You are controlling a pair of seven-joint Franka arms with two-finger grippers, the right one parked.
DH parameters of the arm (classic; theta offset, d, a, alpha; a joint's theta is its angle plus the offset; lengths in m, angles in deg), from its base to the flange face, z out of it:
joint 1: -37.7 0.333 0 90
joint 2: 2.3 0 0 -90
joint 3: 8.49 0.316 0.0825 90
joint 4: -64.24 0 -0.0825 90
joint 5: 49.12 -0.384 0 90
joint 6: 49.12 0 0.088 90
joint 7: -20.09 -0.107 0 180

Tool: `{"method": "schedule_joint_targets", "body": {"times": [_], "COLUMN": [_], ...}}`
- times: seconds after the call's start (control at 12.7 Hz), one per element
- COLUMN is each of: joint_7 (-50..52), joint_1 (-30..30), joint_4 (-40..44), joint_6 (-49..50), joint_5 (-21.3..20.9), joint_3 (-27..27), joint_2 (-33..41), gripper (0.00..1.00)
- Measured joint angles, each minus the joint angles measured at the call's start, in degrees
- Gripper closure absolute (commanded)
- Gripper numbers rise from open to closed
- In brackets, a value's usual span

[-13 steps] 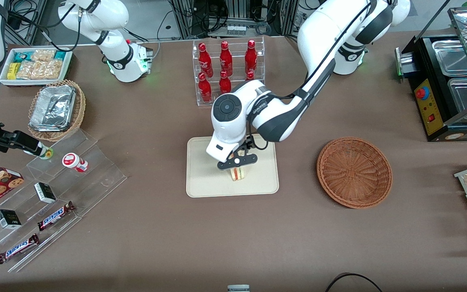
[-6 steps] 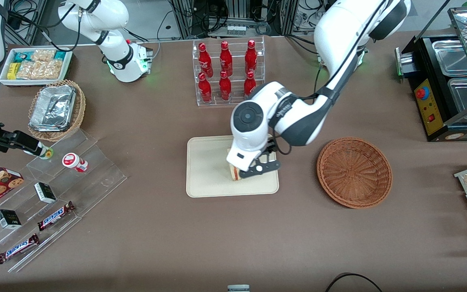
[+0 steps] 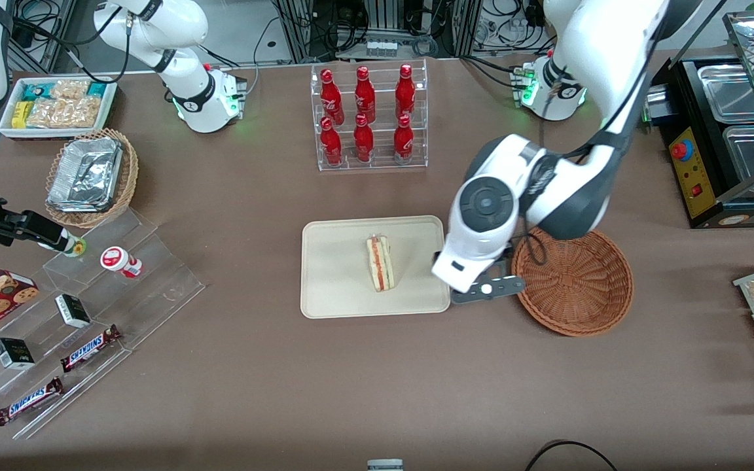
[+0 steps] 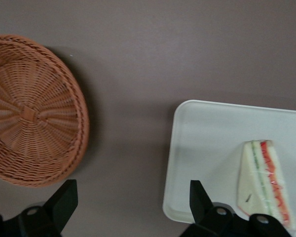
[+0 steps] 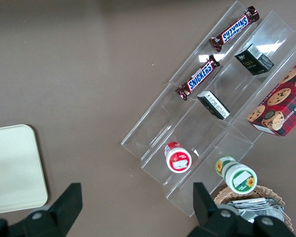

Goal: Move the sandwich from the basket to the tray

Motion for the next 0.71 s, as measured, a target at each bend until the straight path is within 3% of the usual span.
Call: {"method": "schedule_joint_targets", "body": {"times": [0.39,0.71], "joint_7": [-11.2,-24.6], "joint_1": [6.6,14.6], "joint_4": [-8.7,-15.5], "joint_6": [0.1,1.6], "joint_5": [1.8,6.4], "joint_3": [0.0,0.1], "joint_2": [8.7,16.9], "gripper": [0.0,0.0]}}
